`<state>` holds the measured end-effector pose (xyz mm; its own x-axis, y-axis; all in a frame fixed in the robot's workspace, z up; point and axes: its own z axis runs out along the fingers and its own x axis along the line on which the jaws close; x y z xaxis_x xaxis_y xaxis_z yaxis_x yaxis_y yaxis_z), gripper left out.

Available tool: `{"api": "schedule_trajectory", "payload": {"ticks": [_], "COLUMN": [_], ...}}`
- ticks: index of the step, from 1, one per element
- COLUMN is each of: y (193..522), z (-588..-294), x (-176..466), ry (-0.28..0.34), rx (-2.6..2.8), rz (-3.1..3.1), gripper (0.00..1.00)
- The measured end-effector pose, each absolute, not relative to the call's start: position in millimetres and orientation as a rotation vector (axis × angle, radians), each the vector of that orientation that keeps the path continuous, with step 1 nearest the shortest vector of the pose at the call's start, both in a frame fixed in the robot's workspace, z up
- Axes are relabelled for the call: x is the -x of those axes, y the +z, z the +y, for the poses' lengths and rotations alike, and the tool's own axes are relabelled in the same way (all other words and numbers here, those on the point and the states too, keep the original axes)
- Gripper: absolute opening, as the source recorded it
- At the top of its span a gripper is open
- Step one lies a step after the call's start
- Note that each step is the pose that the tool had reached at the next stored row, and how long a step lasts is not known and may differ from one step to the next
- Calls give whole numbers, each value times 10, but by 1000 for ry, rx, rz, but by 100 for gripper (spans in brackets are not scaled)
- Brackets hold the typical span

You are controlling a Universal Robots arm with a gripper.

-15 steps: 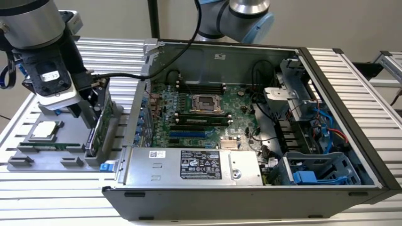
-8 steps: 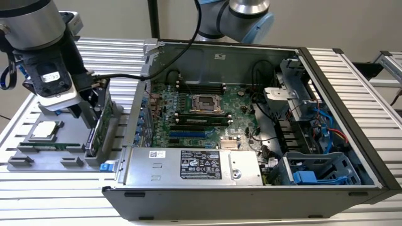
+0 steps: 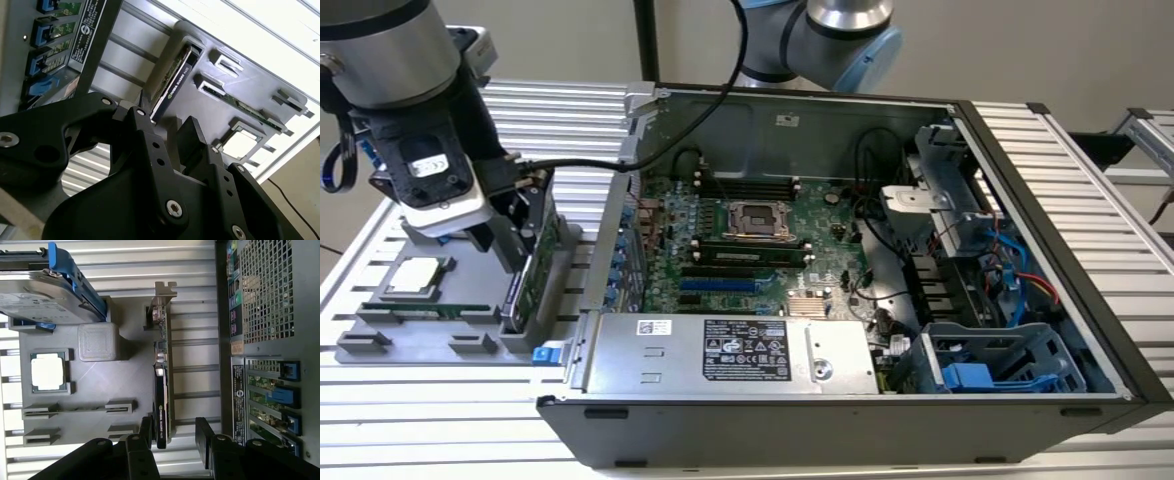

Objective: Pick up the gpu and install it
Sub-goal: 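Pick up the gpu and move the gpu toward the slot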

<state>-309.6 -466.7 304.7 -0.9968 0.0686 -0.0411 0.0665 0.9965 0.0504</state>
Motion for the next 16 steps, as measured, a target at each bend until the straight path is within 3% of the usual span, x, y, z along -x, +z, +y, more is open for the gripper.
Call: {"api": "schedule_trajectory", "payload": {"ticks": [16], "y": [3013], "z": [-4667], "x": [3096], "ry": [76], "rx": [-105], "rz": [3096], "gripper": [100]}}
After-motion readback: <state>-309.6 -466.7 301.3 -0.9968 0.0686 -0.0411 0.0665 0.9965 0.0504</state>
